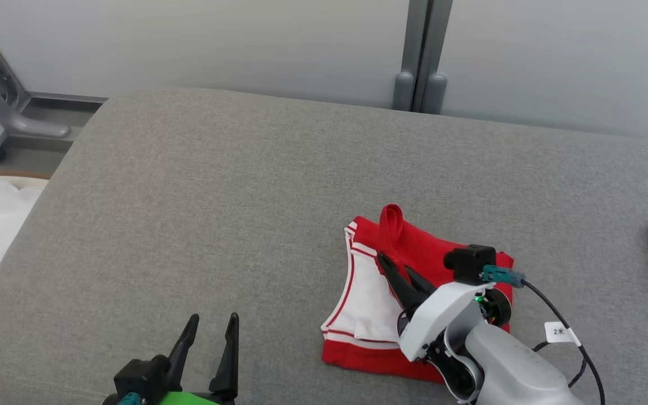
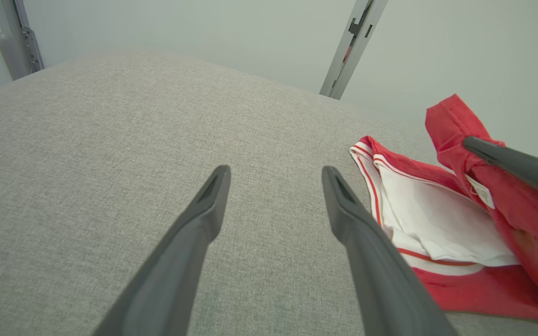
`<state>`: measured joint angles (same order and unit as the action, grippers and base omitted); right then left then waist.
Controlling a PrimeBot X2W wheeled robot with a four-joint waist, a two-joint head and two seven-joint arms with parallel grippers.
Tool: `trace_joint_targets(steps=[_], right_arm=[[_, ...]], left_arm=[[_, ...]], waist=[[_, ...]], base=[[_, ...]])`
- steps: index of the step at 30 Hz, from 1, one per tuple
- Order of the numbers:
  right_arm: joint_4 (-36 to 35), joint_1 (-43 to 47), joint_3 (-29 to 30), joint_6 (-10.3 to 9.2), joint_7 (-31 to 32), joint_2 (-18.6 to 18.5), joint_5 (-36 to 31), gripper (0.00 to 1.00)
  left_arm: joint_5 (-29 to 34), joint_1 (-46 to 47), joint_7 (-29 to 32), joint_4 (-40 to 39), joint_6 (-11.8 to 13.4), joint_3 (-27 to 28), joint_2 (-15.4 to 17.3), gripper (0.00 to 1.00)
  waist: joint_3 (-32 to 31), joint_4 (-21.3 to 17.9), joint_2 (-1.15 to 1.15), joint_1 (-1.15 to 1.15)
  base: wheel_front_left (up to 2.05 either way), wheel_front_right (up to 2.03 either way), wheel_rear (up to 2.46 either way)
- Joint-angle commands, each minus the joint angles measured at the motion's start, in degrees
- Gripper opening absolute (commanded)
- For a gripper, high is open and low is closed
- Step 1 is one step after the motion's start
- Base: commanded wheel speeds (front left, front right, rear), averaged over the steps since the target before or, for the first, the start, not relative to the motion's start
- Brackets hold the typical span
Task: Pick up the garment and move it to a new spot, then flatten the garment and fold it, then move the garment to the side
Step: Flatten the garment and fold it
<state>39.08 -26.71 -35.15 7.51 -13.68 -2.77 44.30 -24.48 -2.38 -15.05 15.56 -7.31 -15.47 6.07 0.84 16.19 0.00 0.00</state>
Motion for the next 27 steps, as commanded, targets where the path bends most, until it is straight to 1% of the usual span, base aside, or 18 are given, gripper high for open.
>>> trace_joint_targets(steps=[1,3,4,6,7,12,16,20,22,27], right_arm=[[1.3,-1.3,-1.2,-0.06,-0.6,-0.3,0.9,0.0],[3.0,-2.4,-2.8,-0.06,-0.6,-0.3,2.5,0.0],[3.8,-2.9,-3.5,-0.06,-0.7,-0.3,3.0,0.13],[5.3,-4.1,-5.2,-0.06,-0.9,-0.3,4.2,0.48],[6.0,-4.6,-6.2,-0.06,-1.0,-0.2,4.8,1.0],[7.6,-6.7,-9.4,-0.06,-1.3,-0.3,6.9,1.0],[8.2,-8.2,-9.9,-0.06,-1.5,-0.3,7.6,1.0],[7.9,-9.4,-5.9,-0.06,-1.6,-0.3,4.8,1.0],[7.8,-9.5,-2.9,-0.06,-1.5,-0.3,1.9,1.0],[6.3,-7.5,6.3,-0.06,-1.6,-0.3,-8.1,1.0]], left_arm=[[-0.1,-0.1,-0.1,0.3,-0.3,-0.2,0.0,1.0],[-0.2,0.1,-0.1,0.3,-0.3,-0.3,-0.1,1.0],[-0.2,0.2,-0.1,0.4,-0.3,-0.3,-0.1,1.0],[-0.3,0.5,-0.1,0.5,-0.3,-0.3,-0.2,1.0],[-0.3,0.6,-0.1,0.5,-0.3,-0.3,-0.3,1.0],[-0.4,0.6,-0.1,0.6,-0.3,-0.1,-0.5,1.0],[-0.5,0.6,-0.1,0.4,-0.3,-0.1,-0.7,1.0],[-0.1,0.8,-0.1,0.0,-0.3,0.2,-0.9,1.0],[0.0,1.1,-0.1,-0.1,-0.3,0.3,-1.0,1.0],[0.3,1.2,-0.1,-0.4,-0.3,0.5,-1.2,1.0]], waist=[[0.3,0.8,0.0,0.0],[0.4,1.1,0.0,0.0],[0.5,1.2,0.0,0.0],[0.7,1.4,0.0,0.0],[0.7,1.4,0.0,0.0],[0.7,1.2,0.0,0.0],[0.7,0.4,0.0,0.0],[0.8,-0.8,0.0,0.0],[0.8,-1.5,0.0,0.0],[0.8,-2.8,0.0,0.0]], base=[[0.0,0.0,0.0],[0.0,0.0,0.0],[0.0,0.0,0.0],[0.0,0.0,0.0],[0.0,0.0,0.0],[0.0,0.0,0.0],[0.0,0.0,0.0],[0.0,0.0,0.0],[0.0,0.0,0.0],[0.0,0.0,0.0]])
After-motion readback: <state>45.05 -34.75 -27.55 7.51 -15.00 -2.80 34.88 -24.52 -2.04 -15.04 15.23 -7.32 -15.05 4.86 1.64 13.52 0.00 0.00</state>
